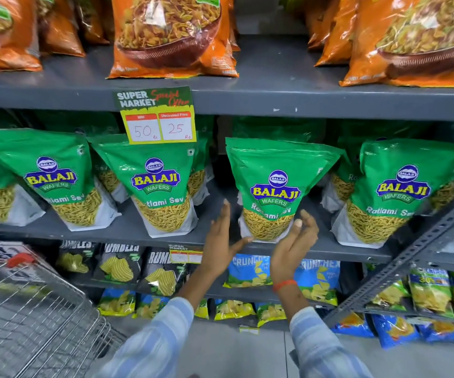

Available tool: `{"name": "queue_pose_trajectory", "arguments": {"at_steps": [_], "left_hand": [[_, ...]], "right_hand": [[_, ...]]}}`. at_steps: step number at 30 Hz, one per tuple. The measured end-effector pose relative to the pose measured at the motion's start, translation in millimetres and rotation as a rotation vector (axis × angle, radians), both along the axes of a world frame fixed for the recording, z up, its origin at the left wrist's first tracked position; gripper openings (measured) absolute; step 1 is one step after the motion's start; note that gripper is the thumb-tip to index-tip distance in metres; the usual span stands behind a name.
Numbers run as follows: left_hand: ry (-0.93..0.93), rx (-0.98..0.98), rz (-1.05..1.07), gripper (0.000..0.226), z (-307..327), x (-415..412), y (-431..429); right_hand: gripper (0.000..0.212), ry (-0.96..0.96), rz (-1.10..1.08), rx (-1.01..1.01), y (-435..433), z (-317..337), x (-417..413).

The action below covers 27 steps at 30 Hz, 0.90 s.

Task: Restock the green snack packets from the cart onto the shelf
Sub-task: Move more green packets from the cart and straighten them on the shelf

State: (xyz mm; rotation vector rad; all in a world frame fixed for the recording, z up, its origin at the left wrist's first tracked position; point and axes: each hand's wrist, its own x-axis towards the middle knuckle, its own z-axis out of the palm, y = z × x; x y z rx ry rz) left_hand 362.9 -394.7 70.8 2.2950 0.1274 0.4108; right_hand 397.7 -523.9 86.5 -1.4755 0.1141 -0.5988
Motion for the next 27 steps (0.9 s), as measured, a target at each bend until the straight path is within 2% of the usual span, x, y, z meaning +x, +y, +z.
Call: {"name": "queue_pose_trajectory", "arguments": {"at_steps": [3, 5, 7, 10, 13, 16, 18, 20, 23, 25, 27], "left_hand": [[-0.215, 0.175, 0.205, 0.087, 12, -24, 13], [-0.295, 0.226, 0.346, 0.087, 16, -37, 30], [-0.309, 0.211, 0.464, 0.093, 18, -48, 54], [-0.264, 0.130, 0.560, 0.105, 15, -58, 99], [-0.126, -0.090, 0.462, 0.115, 8, -62, 145], [0.121, -0.261, 0.316, 0.110, 1, -60, 176], [0.240, -0.244, 0.248, 0.095, -8, -56, 192], [0.291, -0.222, 0.220, 0.081, -12, -52, 203], [0.308, -0.217, 0.142, 0.077, -17, -48, 213], [0.302, -0.224, 0.094, 0.075, -17, -47, 214], [0.270, -0.219, 0.080, 0.071, -17, -45, 214]], "right_hand": [[0.023, -0.153, 0.042, -0.033, 26, 14, -22], [0.016, -0.212, 0.126, -0.091, 48, 20, -34], [0.016, -0.240, 0.196, -0.147, 73, 21, -40], [0.017, -0.186, 0.288, -0.171, 112, 16, -39], [0.022, -0.057, 0.374, -0.120, 156, 8, -30], [0.030, 0.176, 0.470, -0.010, 188, -5, -14], [0.052, 0.358, 0.543, 0.047, 198, -15, -8], [0.077, 0.440, 0.576, 0.023, 203, -40, -7], [0.088, 0.460, 0.511, -0.003, 200, -66, -7], [0.083, 0.443, 0.466, -0.041, 195, -40, -23], [0.061, 0.382, 0.479, -0.034, 193, -22, -29]]}}
